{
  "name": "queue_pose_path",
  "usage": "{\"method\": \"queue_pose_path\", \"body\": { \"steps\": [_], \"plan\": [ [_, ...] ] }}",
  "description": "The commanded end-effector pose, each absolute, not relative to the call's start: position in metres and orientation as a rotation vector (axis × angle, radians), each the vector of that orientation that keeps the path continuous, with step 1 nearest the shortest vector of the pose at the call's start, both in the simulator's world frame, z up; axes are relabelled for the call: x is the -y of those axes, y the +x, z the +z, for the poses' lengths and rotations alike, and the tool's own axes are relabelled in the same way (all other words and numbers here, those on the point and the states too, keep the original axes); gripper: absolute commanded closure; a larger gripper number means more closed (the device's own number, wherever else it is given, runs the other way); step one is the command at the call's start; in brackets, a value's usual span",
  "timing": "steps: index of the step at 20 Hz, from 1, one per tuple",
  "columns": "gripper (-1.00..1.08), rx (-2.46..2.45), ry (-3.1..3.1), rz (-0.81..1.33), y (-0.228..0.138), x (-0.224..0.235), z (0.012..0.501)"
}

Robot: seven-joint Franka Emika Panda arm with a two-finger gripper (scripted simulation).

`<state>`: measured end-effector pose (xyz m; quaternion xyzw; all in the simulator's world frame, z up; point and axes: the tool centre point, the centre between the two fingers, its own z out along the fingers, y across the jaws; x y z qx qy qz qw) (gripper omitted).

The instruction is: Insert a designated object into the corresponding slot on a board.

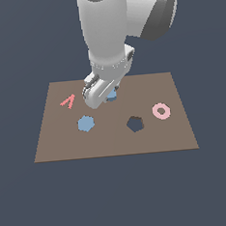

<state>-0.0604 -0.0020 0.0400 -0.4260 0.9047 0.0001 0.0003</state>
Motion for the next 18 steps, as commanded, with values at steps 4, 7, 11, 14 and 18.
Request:
{"method": "queue_pose_path", "body": {
  "steps": [4, 7, 11, 14, 18],
  "plan": [
    [1.08, -2.922, -1.151, 0.001, -0.068, 0.004, 0.040],
    [1.08, -2.949, -1.081, 0.001, -0.071, 0.005, 0.041],
    [1.08, -2.971, -1.019, 0.001, -0.074, 0.005, 0.041],
    [1.08, -2.978, -0.998, 0.001, -0.075, 0.005, 0.041],
    [1.08, -2.978, -1.001, 0.001, -0.075, 0.005, 0.040]
  ]
}}
